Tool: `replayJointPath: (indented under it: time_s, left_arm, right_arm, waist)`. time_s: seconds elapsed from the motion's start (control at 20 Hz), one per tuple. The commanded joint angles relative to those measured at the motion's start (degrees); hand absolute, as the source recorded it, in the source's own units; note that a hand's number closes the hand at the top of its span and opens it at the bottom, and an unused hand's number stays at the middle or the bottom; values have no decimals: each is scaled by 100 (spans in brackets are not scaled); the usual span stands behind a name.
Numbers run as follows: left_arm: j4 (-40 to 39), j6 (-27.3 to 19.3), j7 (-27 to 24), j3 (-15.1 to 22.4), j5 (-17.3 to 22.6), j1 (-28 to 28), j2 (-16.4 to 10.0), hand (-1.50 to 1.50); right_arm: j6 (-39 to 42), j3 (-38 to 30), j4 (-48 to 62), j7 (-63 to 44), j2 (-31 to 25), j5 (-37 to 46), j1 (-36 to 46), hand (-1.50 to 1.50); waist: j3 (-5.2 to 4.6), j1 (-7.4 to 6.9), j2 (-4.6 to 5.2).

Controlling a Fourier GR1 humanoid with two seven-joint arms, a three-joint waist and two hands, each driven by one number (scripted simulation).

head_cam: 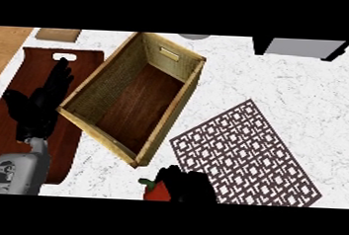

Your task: Pick the bell pepper from the placemat and place it in the basket

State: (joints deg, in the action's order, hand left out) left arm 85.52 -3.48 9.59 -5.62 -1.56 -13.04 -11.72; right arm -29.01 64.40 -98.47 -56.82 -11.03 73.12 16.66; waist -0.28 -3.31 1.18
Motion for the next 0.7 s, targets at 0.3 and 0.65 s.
replayJointPath:
  time_s: [0.3,0.65]
  left_arm:
    - [-218,133,-13,-48,72,-35,-29,0]
    - [-172,-40,-43,-23,-67,72,84,0]
  right_arm:
    - [2861,-2559,1061,709,362,-1256,3644,150]
    - [3305,-3492,3092,1234,1085,-1607,5388,150]
  waist:
    - [1,-7,-61]
    - [19,144,-85]
